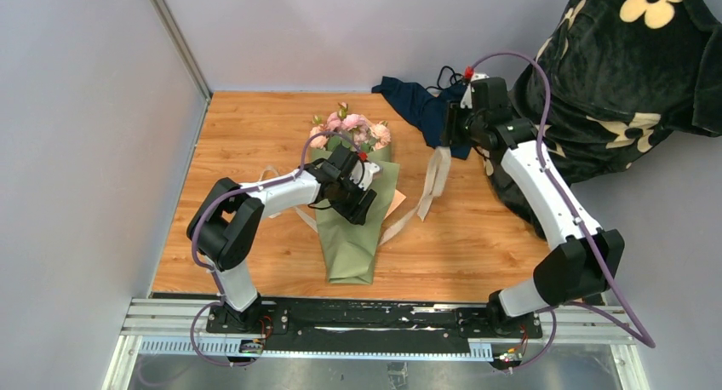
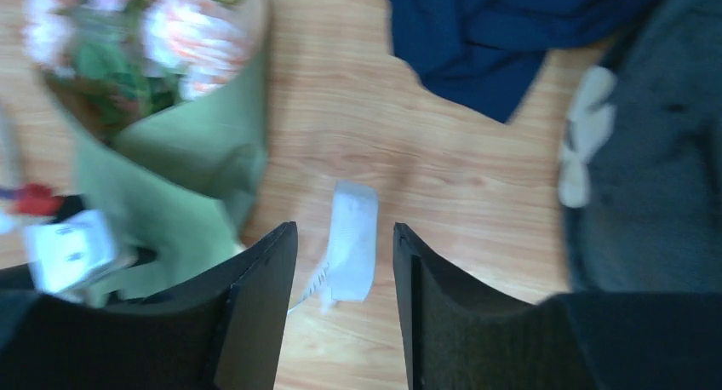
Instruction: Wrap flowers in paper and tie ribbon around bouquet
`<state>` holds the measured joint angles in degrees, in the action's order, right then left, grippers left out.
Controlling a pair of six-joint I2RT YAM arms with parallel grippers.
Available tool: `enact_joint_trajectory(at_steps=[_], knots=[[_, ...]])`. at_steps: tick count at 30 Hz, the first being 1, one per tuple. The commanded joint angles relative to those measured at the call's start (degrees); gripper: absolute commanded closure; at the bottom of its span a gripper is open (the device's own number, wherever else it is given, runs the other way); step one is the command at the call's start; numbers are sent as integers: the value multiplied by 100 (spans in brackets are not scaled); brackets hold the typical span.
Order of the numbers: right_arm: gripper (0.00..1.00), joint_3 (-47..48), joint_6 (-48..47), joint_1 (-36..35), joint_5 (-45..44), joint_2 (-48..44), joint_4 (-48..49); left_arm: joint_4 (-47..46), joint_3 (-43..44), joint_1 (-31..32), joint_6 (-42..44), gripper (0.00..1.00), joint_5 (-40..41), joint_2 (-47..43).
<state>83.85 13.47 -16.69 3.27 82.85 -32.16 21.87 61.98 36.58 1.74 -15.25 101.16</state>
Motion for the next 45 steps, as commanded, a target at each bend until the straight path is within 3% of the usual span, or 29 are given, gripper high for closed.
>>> enact_joint_trajectory(at_steps=[1,4,6,8,9,11,15,19,31,36,37,41,43,45], knots=[[43,-13,-341,347,-1027,232,-738,172,-248,49,117,38,277,373],[39,265,-286,242,-1090,340,-1537,176,-261,57,124,38,297,353],[39,-128,-296,-87,-806,101,-1415,174,-254,60,117,38,303,343],[39,-890,-215,-451,495,-204,-749,157,-255,60,116,38,291,349],[39,-1355,-70,-614,1654,-325,-218,150,-260,60,109,38,286,363],[38,-2355,645,-993,2455,-461,970,155,-244,68,91,38,263,400],[34,-3314,1736,-1614,2380,-435,2518,178,-246,86,96,38,286,466],[31,-3807,2451,-1800,2052,-158,3593,203,-221,86,99,37,312,470],[36,-3526,2801,-1808,2126,1596,4536,243,-172,86,152,36,443,411],[48,-3511,2933,-1846,2353,2134,4897,232,-185,86,210,36,474,369],[54,-3534,2936,-1854,2380,2175,4939,233,-170,86,224,36,468,369],[91,-3701,2946,-1854,2365,2197,5172,333,-54,86,320,35,481,362],[100,-3743,2963,-1847,2369,2192,5227,514,121,74,415,33,451,297],[100,-3745,2971,-1847,2380,2198,5217,760,370,13,558,29,415,114]])
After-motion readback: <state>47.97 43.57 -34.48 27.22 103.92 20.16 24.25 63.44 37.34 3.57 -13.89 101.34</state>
